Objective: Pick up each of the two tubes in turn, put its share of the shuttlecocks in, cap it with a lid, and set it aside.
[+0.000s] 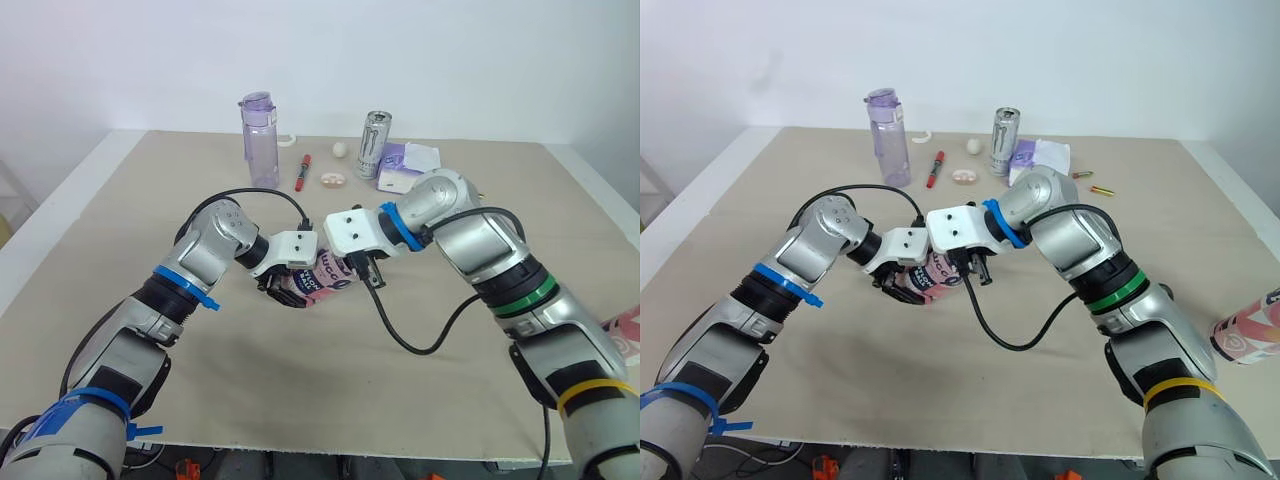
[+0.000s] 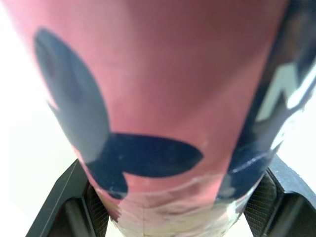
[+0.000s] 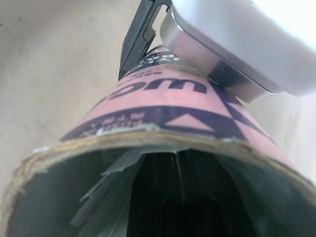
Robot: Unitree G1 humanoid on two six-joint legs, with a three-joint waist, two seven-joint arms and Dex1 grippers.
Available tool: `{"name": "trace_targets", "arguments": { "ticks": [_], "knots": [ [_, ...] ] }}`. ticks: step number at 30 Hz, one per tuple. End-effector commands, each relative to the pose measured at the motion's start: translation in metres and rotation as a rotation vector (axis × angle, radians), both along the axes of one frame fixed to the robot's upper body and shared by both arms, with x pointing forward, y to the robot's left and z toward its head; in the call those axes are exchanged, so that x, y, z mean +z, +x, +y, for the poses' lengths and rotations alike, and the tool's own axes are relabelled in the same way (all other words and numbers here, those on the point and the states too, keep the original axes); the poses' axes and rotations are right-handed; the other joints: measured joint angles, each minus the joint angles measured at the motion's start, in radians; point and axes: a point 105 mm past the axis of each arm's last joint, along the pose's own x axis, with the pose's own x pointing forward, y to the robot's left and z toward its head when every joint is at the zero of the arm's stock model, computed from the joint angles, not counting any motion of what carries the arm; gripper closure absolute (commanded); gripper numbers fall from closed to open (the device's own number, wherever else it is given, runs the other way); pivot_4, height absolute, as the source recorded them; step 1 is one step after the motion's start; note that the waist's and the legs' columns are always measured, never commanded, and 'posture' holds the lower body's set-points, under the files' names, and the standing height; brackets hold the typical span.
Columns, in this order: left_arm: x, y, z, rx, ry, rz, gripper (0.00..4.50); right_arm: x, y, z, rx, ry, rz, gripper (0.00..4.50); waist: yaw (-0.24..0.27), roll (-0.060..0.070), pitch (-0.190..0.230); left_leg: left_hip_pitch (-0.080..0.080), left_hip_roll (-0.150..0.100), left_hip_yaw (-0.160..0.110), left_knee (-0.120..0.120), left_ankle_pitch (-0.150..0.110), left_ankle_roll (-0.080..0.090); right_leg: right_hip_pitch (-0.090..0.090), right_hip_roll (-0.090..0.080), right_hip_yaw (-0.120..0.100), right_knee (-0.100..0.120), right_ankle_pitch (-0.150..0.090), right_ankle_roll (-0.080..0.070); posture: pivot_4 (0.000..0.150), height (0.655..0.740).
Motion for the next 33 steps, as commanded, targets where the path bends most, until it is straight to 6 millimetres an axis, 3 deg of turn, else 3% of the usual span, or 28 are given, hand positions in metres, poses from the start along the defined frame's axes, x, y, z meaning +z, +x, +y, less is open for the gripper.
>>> {"name": "trace_targets", "arguments": {
  "ticks": [1, 4, 7, 14, 17, 22, 27, 33],
  "knots": [
    [-0.003, -0.004, -0.01, -0.046, -0.003, -0.009, 1.44, 0.019, -0.005, -0.01, -0.031, 0.089, 0.036, 4.47, 0.0, 0.0, 0.0, 0.0, 0.0, 0.0, 0.0, 0.0, 0.0, 0.0, 0.0, 0.0, 0.0, 0.0, 0.0, 0.15, 0.74],
    [-0.003, -0.003, -0.007, -0.04, -0.003, -0.012, 1.44, 0.046, -0.016, -0.024, -0.061, 0.205, 0.068, 4.47, 0.005, 0.0, 0.0, -0.001, 0.0, 0.0, -0.001, 0.0, 0.0, -0.001, -0.001, 0.0, 0.0, 0.0, 0.0, 0.15, 0.74],
    [-0.003, -0.002, -0.005, -0.038, -0.001, -0.018, 1.44, 0.059, -0.024, -0.036, -0.081, 0.25, 0.065, 4.47, 0.012, 0.0, 0.001, -0.009, -0.001, -0.001, 0.0, 0.0, 0.0, -0.003, -0.003, 0.0, 0.0, -0.001, 0.0, 0.15, 0.74],
    [-0.006, 0.005, -0.003, -0.013, -0.083, -0.054, 1.44, 0.096, -0.039, -0.1, -0.321, 0.468, 0.035, 4.47, 0.013, -0.001, 0.002, -0.016, -0.005, 0.0, 0.0, -0.001, -0.001, -0.004, -0.008, -0.001, -0.004, -0.004, 0.002, 0.15, 0.74],
    [-0.003, 0.007, -0.013, 0.017, -0.227, -0.067, 1.44, 0.094, -0.044, -0.118, -0.409, 0.515, 0.027, 4.47, 0.016, -0.002, 0.002, -0.016, -0.005, 0.0, -0.001, -0.001, -0.001, -0.003, -0.01, -0.003, -0.005, -0.003, 0.001, 0.15, 0.74],
    [0.0, -0.012, -0.037, 0.061, -0.558, 0.051, 1.44, 0.081, -0.05, -0.131, -0.503, 0.556, 0.019, 4.47, 0.012, -0.002, 0.004, -0.017, -0.005, 0.0, 0.0, 0.0, 0.0, -0.004, -0.011, -0.004, -0.006, -0.004, 0.008, 0.15, 0.74],
    [-0.011, -0.026, -0.05, 0.091, -0.726, 0.064, 1.44, 0.077, -0.051, -0.13, -0.516, 0.557, 0.017, 4.47, 0.011, -0.003, 0.006, -0.02, -0.005, -0.001, -0.002, -0.003, 0.0, -0.006, -0.011, -0.003, -0.006, -0.002, 0.009, 0.15, 0.74],
    [-0.022, -0.033, -0.052, 0.08, -0.765, 0.029, 1.44, 0.075, -0.051, -0.129, -0.513, 0.55, 0.025, 4.47, 0.011, -0.003, 0.006, -0.02, -0.008, -0.001, -0.006, -0.003, 0.0, -0.008, -0.009, -0.003, -0.006, -0.003, 0.008, 0.15, 0.74]
  ]
}}
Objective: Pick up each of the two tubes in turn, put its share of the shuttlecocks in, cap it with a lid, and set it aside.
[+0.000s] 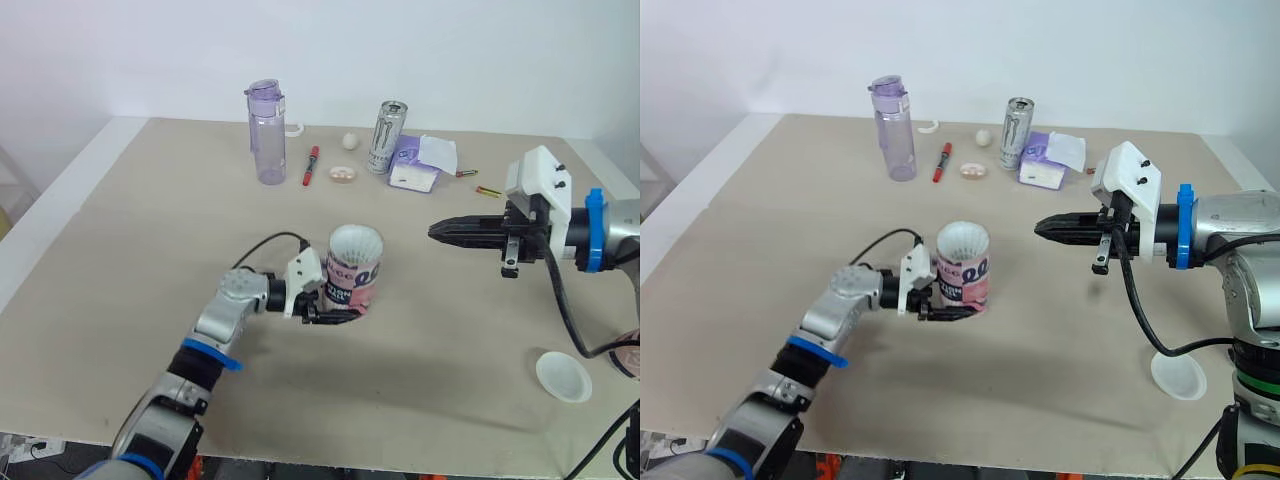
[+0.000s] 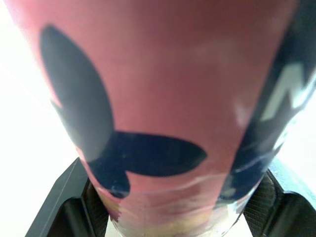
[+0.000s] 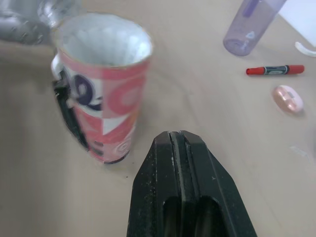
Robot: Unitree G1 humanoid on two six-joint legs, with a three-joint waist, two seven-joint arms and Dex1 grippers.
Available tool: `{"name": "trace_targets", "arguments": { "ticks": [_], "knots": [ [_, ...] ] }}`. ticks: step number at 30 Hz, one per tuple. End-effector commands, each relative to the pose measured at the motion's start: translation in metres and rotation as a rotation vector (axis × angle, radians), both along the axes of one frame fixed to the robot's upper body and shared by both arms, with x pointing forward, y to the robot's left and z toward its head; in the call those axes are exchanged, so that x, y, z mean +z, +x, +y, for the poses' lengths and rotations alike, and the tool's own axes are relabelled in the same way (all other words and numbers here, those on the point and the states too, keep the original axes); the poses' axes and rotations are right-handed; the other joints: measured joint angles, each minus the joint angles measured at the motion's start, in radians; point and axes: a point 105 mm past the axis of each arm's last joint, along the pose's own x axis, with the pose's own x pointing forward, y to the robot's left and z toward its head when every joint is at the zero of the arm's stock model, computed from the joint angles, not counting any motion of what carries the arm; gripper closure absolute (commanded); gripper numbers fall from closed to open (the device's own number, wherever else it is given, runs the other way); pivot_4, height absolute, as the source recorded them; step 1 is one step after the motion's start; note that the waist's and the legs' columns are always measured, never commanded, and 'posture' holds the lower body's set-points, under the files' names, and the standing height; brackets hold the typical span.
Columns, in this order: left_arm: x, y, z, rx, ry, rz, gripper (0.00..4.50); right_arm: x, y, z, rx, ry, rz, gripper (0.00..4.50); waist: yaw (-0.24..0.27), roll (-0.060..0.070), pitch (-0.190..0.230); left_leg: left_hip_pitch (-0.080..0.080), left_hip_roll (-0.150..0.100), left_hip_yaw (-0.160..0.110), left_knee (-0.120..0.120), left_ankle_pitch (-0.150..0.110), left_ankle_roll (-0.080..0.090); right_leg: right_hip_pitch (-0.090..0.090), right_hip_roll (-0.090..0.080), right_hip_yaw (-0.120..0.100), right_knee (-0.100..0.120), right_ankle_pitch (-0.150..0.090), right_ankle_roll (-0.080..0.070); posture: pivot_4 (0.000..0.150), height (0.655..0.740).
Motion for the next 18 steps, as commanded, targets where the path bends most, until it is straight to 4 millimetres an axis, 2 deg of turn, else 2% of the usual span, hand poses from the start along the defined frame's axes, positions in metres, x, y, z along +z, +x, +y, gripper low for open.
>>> {"name": "trace_targets", "arguments": {
  "ticks": [1, 9, 14, 18],
  "knots": [
    [0.005, -0.007, -0.004, -0.02, -0.059, -0.089, 1.44, 0.011, -0.005, 0.001, 0.01, -0.018, -0.048, 4.47, 0.0, 0.0, 0.0, 0.0, 0.0, 0.0, 0.0, 0.0, 0.0, 0.0, 0.0, 0.0, 0.0, 0.0, 0.0, 0.15, 0.74],
    [-0.013, -0.021, -0.004, -0.128, 0.014, -0.109, 1.44, 0.003, -0.013, 0.0, 0.015, -0.021, 0.008, 4.47, -0.001, 0.0, 0.0, 0.0, -0.001, 0.0, 0.0, 0.0, 0.0, 0.0, 0.0, 0.0, 0.0, 0.0, 0.0, 0.15, 0.74],
    [-0.016, -0.022, -0.004, -0.163, 0.039, -0.116, 1.44, -0.005, -0.017, -0.001, 0.003, 0.011, 0.033, 4.47, -0.001, 0.0, 0.0, 0.001, -0.001, 0.0, 0.0, 0.0, 0.0, 0.001, 0.0, 0.0, 0.0, -0.001, 0.0, 0.15, 0.74],
    [-0.019, -0.023, -0.003, -0.197, 0.075, -0.095, 1.44, -0.02, -0.023, -0.034, -0.117, -0.003, 0.085, 4.47, 0.003, -0.001, 0.0, 0.001, -0.001, -0.001, 0.0, 0.0, 0.0, 0.003, 0.001, -0.001, 0.0, -0.001, 0.0, 0.15, 0.74]
  ]
}}
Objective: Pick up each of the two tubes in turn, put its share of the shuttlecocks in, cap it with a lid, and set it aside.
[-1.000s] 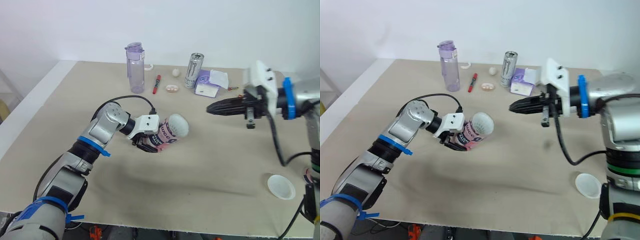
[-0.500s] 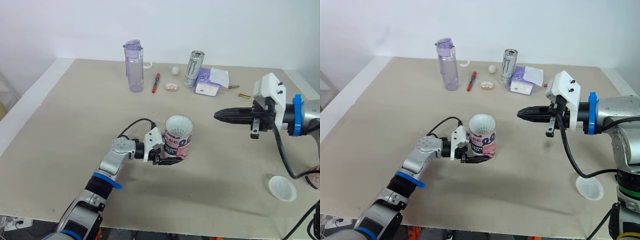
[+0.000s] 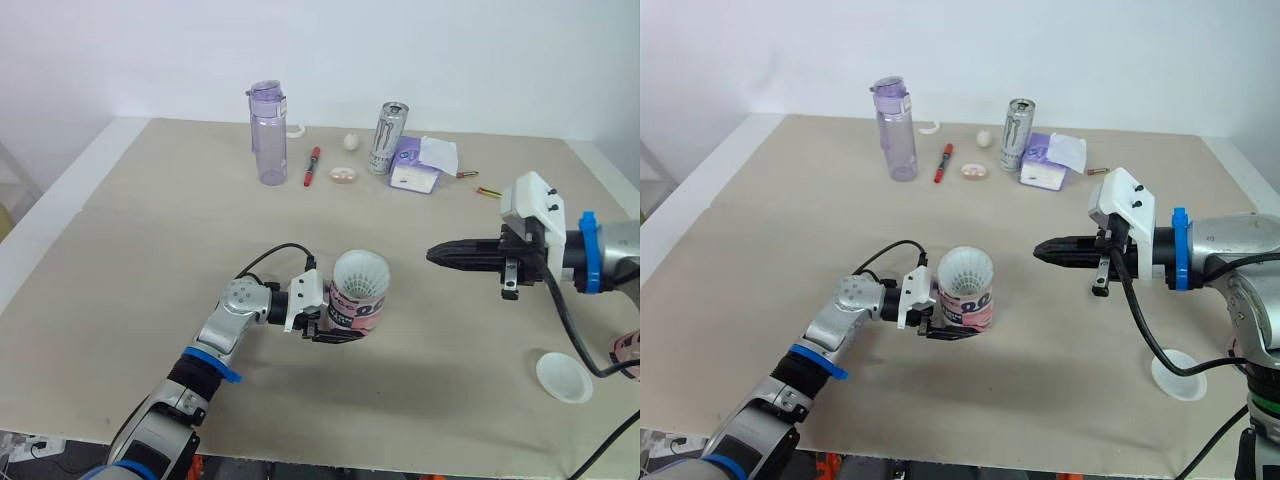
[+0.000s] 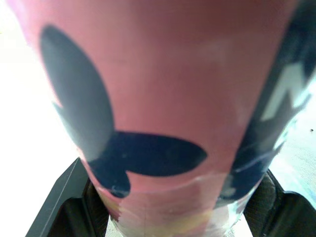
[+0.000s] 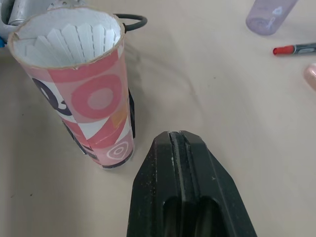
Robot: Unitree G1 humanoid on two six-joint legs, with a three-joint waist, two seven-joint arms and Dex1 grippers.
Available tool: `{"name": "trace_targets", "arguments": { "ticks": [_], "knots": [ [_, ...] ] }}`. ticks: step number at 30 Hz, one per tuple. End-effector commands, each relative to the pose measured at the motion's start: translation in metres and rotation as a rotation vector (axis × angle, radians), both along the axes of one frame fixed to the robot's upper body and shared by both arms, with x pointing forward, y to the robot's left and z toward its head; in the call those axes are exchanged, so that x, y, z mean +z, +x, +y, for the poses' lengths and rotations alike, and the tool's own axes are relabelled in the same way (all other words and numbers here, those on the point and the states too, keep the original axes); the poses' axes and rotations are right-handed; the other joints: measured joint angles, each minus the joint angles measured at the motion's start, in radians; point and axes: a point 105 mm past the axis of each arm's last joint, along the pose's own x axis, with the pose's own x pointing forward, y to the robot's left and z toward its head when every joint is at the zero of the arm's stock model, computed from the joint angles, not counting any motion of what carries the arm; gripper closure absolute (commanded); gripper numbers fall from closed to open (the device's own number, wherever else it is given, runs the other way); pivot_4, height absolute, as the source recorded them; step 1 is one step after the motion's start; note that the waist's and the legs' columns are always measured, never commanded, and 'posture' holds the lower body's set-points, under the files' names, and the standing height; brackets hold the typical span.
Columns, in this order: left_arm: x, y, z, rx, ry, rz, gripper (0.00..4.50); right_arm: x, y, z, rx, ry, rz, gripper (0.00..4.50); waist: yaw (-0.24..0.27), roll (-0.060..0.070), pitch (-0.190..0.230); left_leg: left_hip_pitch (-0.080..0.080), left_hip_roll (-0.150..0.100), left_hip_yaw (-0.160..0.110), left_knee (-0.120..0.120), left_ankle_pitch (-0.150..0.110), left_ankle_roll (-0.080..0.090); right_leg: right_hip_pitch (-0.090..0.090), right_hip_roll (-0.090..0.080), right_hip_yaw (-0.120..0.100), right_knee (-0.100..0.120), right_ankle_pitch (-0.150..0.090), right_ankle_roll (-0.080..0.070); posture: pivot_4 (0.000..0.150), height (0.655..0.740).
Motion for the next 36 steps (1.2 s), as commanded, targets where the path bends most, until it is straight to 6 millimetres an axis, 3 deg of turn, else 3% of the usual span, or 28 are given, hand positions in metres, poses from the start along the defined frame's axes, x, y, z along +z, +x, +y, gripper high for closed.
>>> {"name": "trace_targets", "arguments": {
  "ticks": [1, 2, 5, 10, 14, 21, 34, 35, 36],
  "knots": [
    [-0.009, -0.005, 0.002, -0.064, 0.068, 0.024, 1.44, -0.005, -0.009, -0.042, -0.14, -0.058, -0.004, 4.47, 0.003, -0.001, 0.0, 0.001, 0.0, -0.002, 0.0, 0.0, 0.0, 0.002, 0.0, -0.002, 0.0, -0.001, 0.0, 0.15, 0.74],
    [-0.009, -0.005, 0.002, -0.069, 0.073, 0.03, 1.44, -0.014, -0.011, -0.058, -0.184, -0.109, 0.024, 4.47, 0.003, -0.001, 0.0, 0.001, 0.0, -0.002, 0.0, 0.0, 0.0, 0.002, 0.0, -0.002, -0.001, -0.001, 0.0, 0.15, 0.74],
    [-0.011, -0.007, 0.004, -0.099, 0.102, 0.056, 1.44, -0.032, -0.017, -0.091, -0.273, -0.216, 0.086, 3.7, 0.001, -0.001, 0.0, 0.001, -0.001, -0.001, -0.001, 0.0, 0.0, 0.002, -0.001, -0.001, -0.001, -0.002, 0.0, 0.15, 0.74],
    [-0.011, -0.007, 0.004, -0.107, 0.115, 0.055, 1.44, -0.044, -0.024, -0.128, -0.354, -0.277, 0.152, 1.5, -0.005, 0.0, -0.001, 0.005, 0.0, 0.0, -0.002, 0.0, 0.0, 0.004, 0.0, 0.0, -0.001, -0.002, 0.0, 0.15, 0.74],
    [-0.01, -0.007, 0.003, -0.105, 0.114, 0.055, 1.44, -0.062, -0.033, -0.153, -0.375, -0.356, 0.205, 0.07, -0.004, 0.0, -0.001, 0.007, 0.003, 0.0, -0.003, 0.0, 0.0, 0.004, 0.005, 0.0, -0.001, -0.004, 0.004, 0.15, 0.74],
    [-0.013, -0.011, 0.004, -0.117, 0.122, 0.072, 1.44, -0.086, -0.049, -0.186, -0.331, -0.458, 0.292, 0.07, -0.004, 0.002, -0.002, 0.009, 0.004, 0.001, -0.004, 0.0, 0.0, 0.005, 0.006, 0.002, -0.001, -0.005, 0.003, 0.15, 0.74],
    [-0.012, -0.008, 0.004, -0.104, 0.124, 0.066, 1.44, -0.108, -0.042, -0.188, -0.266, -0.475, 0.335, 0.07, -0.004, 0.004, -0.003, 0.012, 0.004, 0.002, -0.006, 0.0, 0.0, 0.007, 0.007, 0.004, 0.0, -0.005, 0.003, 0.15, 0.74],
    [-0.012, -0.008, 0.004, -0.104, 0.124, 0.066, 1.44, -0.11, -0.042, -0.189, -0.259, -0.483, 0.341, 0.56, -0.004, 0.004, -0.003, 0.012, 0.004, 0.002, -0.006, 0.0, 0.0, 0.007, 0.007, 0.004, 0.0, -0.005, 0.003, 0.15, 0.74],
    [-0.012, -0.008, 0.004, -0.103, 0.123, 0.065, 1.44, -0.111, -0.042, -0.189, -0.254, -0.489, 0.344, 0.58, -0.004, 0.004, -0.003, 0.012, 0.004, 0.002, -0.006, 0.0, 0.0, 0.007, 0.007, 0.004, 0.0, -0.005, 0.002, 0.15, 0.74]
  ]
}}
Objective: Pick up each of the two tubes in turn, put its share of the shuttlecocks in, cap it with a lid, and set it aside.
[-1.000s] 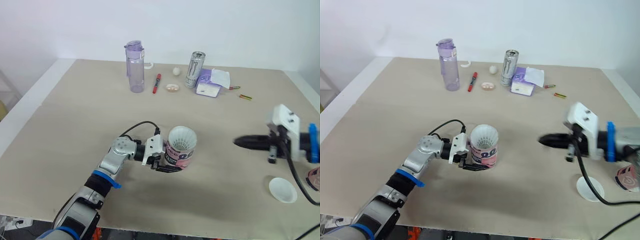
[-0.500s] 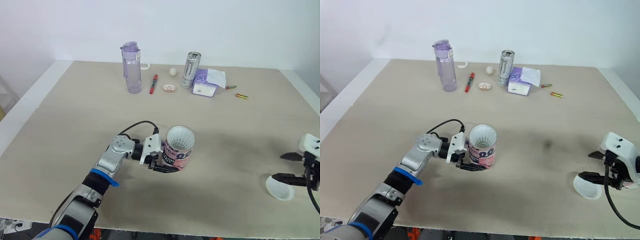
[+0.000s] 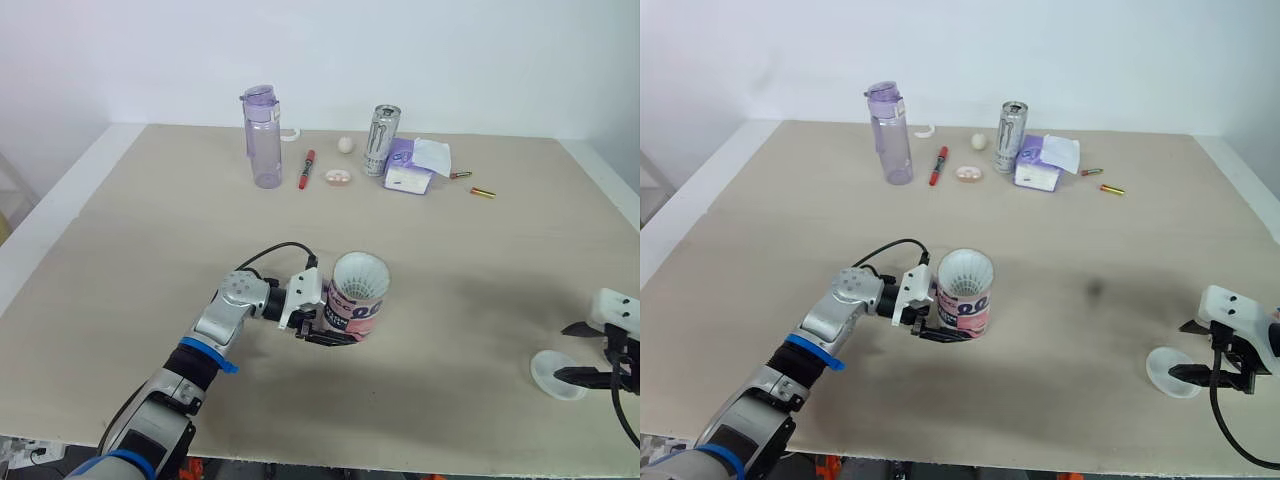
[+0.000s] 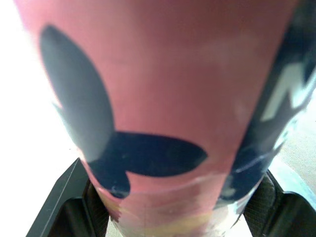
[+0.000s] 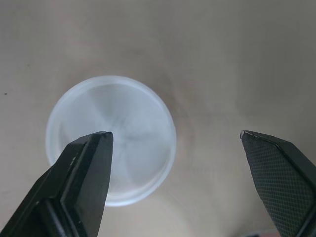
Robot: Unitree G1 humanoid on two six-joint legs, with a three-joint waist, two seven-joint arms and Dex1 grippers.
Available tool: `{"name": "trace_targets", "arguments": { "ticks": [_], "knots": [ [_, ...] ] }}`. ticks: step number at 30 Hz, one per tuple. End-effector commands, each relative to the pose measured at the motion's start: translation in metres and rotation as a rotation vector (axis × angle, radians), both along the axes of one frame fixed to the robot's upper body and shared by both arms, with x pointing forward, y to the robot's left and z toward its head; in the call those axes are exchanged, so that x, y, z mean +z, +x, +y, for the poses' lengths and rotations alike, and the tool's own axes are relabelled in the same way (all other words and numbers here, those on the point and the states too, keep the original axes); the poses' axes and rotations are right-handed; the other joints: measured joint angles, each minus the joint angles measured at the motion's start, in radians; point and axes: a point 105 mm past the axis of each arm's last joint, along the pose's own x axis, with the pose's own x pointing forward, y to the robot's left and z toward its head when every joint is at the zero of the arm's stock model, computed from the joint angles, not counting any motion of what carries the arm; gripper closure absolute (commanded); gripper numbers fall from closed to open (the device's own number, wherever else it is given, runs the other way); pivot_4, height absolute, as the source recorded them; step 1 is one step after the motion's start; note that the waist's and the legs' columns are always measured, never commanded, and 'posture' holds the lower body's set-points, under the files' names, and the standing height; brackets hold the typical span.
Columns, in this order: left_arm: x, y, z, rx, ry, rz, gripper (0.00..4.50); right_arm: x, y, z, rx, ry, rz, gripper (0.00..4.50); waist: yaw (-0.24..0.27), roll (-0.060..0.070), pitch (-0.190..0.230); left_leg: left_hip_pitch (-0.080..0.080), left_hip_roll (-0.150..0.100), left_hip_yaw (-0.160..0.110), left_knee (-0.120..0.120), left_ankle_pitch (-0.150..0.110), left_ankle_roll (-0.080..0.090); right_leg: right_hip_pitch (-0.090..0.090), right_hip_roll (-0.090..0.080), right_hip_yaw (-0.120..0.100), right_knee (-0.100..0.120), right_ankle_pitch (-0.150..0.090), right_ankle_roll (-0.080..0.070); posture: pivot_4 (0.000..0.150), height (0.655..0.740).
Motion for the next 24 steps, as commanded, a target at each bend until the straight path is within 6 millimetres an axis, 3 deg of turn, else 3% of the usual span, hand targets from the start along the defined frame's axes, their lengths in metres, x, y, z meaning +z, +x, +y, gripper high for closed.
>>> {"name": "trace_targets", "arguments": {
  "ticks": [1, 5, 7, 8, 11, 19, 24],
  "knots": [
    [-0.01, -0.007, -0.002, -0.032, 0.039, 0.024, 1.44, 0.0, 0.001, -0.001, 0.026, -0.015, 0.005, 0.85, 0.0, 0.0, 0.0, 0.0, 0.0, 0.0, 0.0, 0.0, 0.0, 0.0, 0.0, 0.0, 0.0, 0.0, 0.0, 0.15, 0.74],
    [-0.011, -0.007, -0.002, -0.027, 0.04, 0.026, 1.44, -0.002, 0.002, 0.001, 0.042, -0.015, 0.01, 2.2, 0.0, 0.0, 0.0, 0.0, 0.0, 0.0, 0.0, 0.0, 0.0, 0.0, 0.0, 0.0, 0.0, 0.0, 0.0, 0.15, 0.74],
    [-0.012, -0.007, -0.001, -0.025, 0.041, 0.026, 1.44, -0.003, 0.003, 0.002, 0.05, -0.021, 0.01, 3.04, 0.0, 0.0, 0.0, 0.0, 0.0, 0.0, 0.0, 0.0, 0.0, 0.0, 0.0, 0.0, 0.0, 0.0, 0.0, 0.15, 0.74],
    [-0.012, -0.007, -0.001, -0.024, 0.043, 0.026, 1.44, -0.003, 0.003, 0.003, 0.059, -0.025, 0.01, 3.67, 0.0, 0.0, 0.0, 0.0, 0.0, 0.0, 0.0, 0.0, 0.0, 0.0, 0.0, 0.0, 0.0, 0.0, 0.0, 0.15, 0.74],
    [-0.013, -0.006, -0.002, -0.019, 0.044, 0.025, 1.44, -0.004, 0.003, 0.006, 0.087, -0.031, 0.003, 4.37, 0.0, 0.0, 0.0, 0.001, 0.0, 0.0, 0.0, 0.0, 0.0, 0.0, 0.0, 0.001, 0.0, 0.0, 0.0, 0.15, 0.74],
    [-0.014, -0.005, -0.001, -0.013, 0.051, 0.028, 1.44, 0.013, 0.012, 0.031, 0.202, -0.022, -0.095, 4.37, 0.0, 0.0, 0.0, 0.002, 0.0, 0.0, 0.0, 0.0, 0.0, 0.002, 0.0, 0.001, 0.0, 0.0, 0.0, 0.15, 0.74],
    [-0.016, -0.003, 0.002, -0.009, 0.06, 0.032, 1.44, 0.049, 0.021, 0.074, 0.371, -0.001, -0.184, 4.37, 0.0, 0.001, 0.0, 0.002, 0.0, 0.0, 0.0, 0.0, 0.0, 0.002, 0.0, 0.001, 0.001, 0.0, 0.0, 0.15, 0.74]
  ]
}}
